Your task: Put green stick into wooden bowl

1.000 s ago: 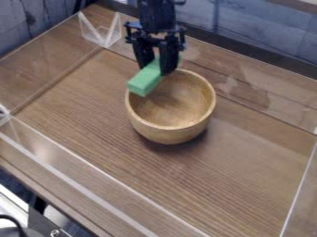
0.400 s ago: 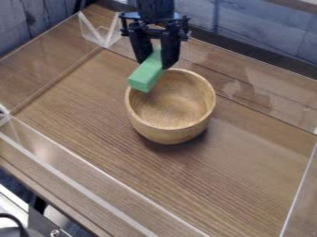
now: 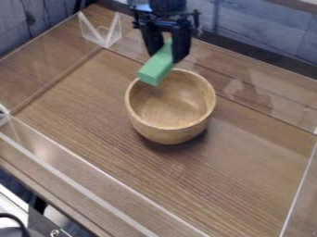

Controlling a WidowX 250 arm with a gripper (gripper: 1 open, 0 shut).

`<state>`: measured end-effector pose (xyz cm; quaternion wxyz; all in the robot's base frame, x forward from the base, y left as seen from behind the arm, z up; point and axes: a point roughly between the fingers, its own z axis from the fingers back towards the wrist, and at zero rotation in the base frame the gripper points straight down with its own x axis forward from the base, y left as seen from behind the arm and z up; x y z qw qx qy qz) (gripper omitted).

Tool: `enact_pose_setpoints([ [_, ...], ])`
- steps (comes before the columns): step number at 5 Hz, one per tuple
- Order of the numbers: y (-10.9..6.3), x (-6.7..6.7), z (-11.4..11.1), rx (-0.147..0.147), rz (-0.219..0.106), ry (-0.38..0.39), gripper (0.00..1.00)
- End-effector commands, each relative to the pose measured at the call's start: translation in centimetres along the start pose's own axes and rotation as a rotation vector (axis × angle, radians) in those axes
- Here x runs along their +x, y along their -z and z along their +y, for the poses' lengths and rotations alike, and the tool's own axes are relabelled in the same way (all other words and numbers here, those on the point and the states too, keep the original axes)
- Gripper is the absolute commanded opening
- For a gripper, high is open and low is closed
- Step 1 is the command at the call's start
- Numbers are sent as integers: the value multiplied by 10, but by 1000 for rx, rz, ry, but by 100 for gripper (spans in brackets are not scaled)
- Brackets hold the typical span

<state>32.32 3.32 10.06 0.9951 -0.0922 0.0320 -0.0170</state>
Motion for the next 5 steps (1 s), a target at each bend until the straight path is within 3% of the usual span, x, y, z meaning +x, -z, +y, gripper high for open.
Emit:
enact_pose_setpoints([
  [1, -3, 2, -13, 26, -63, 11, 0],
  [2, 10, -4, -24, 30, -66, 0, 0],
  [4, 4, -15, -15, 27, -51, 156, 0],
  [5, 1, -21, -14, 25, -55, 163, 0],
])
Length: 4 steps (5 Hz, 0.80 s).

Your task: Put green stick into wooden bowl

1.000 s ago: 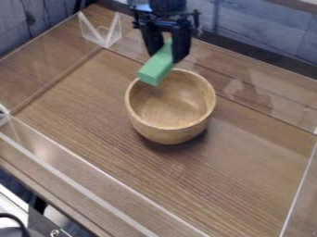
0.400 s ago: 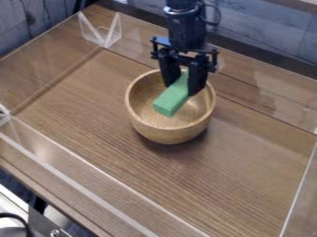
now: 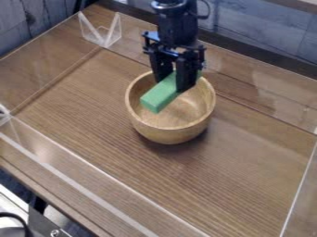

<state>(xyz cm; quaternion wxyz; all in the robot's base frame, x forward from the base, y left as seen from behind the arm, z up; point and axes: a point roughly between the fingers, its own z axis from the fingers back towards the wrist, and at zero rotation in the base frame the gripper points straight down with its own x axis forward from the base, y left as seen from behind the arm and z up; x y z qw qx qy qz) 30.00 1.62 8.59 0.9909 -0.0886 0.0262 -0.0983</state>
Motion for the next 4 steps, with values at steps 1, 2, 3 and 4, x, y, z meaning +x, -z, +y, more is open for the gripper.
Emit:
enact_pose_setpoints([
  [1, -18, -4, -3, 18, -60, 3, 0],
  [2, -23, -2, -7, 10, -61, 42, 100],
  [3, -28, -16, 7, 4, -82, -5, 100],
  [4, -43, -30, 21, 13, -125, -75, 100],
])
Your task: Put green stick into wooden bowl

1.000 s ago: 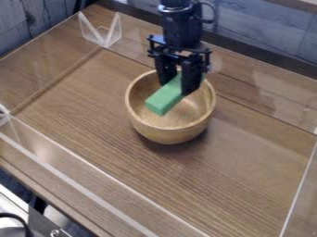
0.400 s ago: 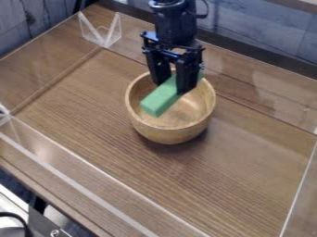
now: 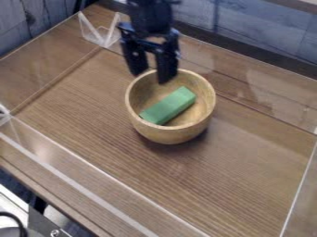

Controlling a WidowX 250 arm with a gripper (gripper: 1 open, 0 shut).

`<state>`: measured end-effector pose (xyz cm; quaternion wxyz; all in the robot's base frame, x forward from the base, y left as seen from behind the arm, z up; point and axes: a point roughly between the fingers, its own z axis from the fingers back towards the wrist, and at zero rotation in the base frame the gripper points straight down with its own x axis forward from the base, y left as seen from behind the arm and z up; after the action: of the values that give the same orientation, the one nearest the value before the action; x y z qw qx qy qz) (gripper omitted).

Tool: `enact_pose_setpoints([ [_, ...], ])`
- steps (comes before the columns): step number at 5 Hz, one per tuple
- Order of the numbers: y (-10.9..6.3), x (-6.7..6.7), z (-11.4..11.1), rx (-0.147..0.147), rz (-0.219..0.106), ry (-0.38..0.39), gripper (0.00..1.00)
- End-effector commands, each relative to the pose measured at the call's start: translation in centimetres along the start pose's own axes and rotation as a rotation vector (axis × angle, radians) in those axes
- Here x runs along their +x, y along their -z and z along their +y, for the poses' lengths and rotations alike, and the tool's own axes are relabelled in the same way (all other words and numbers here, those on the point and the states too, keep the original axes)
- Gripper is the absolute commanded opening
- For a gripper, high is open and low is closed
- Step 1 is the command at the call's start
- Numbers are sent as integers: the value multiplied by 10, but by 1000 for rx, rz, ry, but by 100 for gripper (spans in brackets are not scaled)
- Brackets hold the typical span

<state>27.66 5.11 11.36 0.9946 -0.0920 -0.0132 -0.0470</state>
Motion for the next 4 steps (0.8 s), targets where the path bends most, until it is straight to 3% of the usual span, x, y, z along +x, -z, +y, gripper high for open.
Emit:
enact_pose_setpoints([
  [1, -18, 6, -7, 36, -51, 45, 100],
  [2, -24, 9, -4, 44, -51, 82, 100],
  [4, -8, 4, -12, 67, -69, 48, 100],
])
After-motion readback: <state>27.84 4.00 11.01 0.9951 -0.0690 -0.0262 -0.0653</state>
